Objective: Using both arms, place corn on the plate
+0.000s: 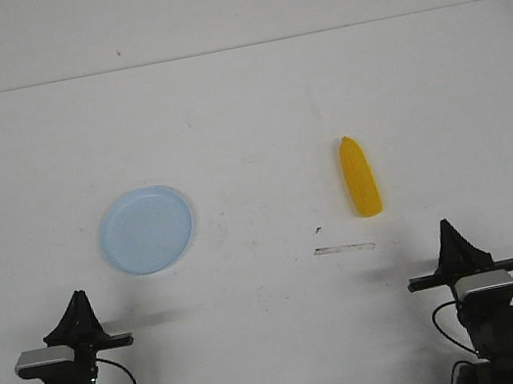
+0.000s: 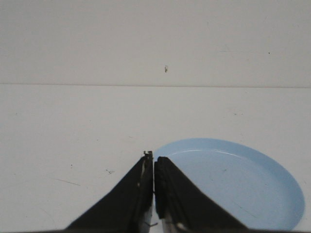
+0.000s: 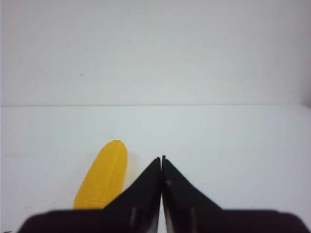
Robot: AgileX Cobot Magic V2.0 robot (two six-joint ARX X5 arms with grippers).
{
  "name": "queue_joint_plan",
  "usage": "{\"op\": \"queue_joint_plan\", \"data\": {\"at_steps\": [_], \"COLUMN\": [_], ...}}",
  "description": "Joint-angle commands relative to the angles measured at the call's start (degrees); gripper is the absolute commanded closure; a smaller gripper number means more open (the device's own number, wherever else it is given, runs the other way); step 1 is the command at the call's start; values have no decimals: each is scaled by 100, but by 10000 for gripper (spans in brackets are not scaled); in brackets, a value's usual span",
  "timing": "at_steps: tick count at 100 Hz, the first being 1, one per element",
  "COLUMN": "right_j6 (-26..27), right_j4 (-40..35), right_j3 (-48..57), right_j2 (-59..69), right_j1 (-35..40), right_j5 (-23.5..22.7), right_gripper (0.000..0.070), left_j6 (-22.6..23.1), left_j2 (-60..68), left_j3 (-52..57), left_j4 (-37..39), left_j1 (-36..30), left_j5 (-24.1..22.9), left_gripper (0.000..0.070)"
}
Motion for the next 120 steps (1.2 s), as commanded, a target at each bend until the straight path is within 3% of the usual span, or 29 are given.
{"op": "queue_joint_plan", "data": {"at_steps": [1,46,68,87,105,120], "right_j6": [57,57,57,57,57,57], "right_j4": [63,63,63,63,63,63], "right_j3": [-7,-7,-7,-7,-7,-7], "right_j2": [2,2,2,2,2,2], "right_j1": [4,4,4,4,2,4], "right_j5": [-2,-2,-2,-2,-2,-2], "right_gripper": [696,696,696,696,696,696], "left_j6": [-52,-136,-140,-144,-994,-1029], "left_j2": [-9,-9,-7,11,175,529], "left_j3": [-118,-118,-94,221,802,1394], "left_j4": [94,-52,686,682,313,-57], "left_j1": [7,7,7,7,7,7], "left_j5": [-17,-17,-70,-282,-284,-284], "left_gripper": [699,699,699,699,699,699]}}
